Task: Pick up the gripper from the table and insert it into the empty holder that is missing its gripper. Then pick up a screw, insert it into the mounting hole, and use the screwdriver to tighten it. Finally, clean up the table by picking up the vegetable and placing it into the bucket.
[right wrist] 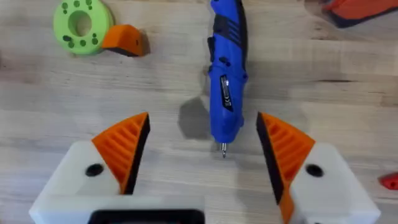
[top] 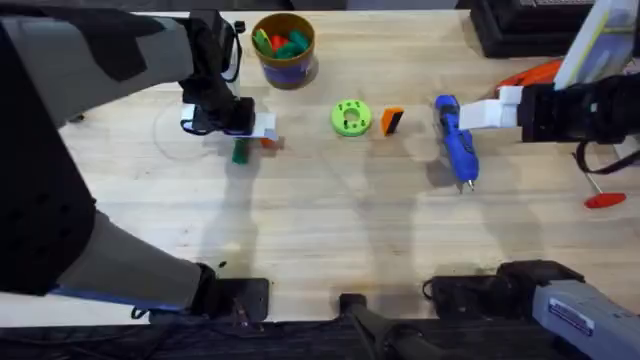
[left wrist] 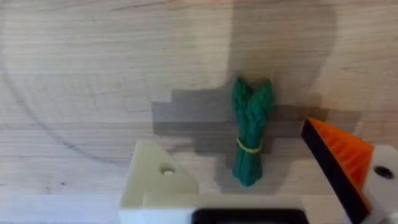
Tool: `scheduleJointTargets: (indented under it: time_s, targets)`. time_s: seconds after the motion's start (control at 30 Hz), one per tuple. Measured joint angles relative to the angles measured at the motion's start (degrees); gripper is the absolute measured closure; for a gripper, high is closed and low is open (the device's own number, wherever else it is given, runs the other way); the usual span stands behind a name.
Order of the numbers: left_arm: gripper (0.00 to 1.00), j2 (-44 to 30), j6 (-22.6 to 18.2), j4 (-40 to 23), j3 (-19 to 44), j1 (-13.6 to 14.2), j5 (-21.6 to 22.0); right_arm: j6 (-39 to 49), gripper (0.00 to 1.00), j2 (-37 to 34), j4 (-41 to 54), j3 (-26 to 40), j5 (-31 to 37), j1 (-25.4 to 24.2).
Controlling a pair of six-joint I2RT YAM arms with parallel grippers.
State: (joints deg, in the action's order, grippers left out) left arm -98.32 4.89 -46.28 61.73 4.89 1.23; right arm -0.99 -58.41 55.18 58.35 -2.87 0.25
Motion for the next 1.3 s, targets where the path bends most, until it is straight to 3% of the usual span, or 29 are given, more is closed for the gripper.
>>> scheduleJointTargets:
  time_s: [0.1,0.2,0.3,0.4,0.43,0.93,1.07,1.3]
  targets:
    - [0.039,0.1,-0.2,0.5,0.0,0.0,0.1,0.0,0.012,0.0,0.0,0.0,0.0,0.0]
    - [0.176,0.1,-0.2,0.5,0.0,0.0,0.1,0.0,0.010,0.0,0.1,0.0,0.0,0.0]
    - [0.454,0.1,-0.5,0.5,0.0,0.0,0.1,0.0,0.009,0.0,0.1,0.0,0.0,0.0]
    - [0.927,0.1,-0.5,0.5,0.0,0.0,0.1,0.0,0.009,0.0,0.1,0.0,0.0,0.0]
    - [0.978,0.1,-0.5,0.5,0.0,0.0,0.2,0.0,0.009,0.0,0.1,0.0,0.0,0.0]
    - [0.995,1.7,-0.6,-1.0,0.0,0.0,-0.7,0.0,0.009,0.0,0.1,0.0,0.0,0.0]
    - [0.995,7.4,-0.6,-2.6,0.5,0.0,-2.1,0.0,0.009,0.0,0.1,0.0,0.0,0.0]
    - [0.995,23.9,-0.6,-8.3,1.9,0.0,-3.3,0.0,0.009,0.0,0.4,0.0,0.0,0.0]
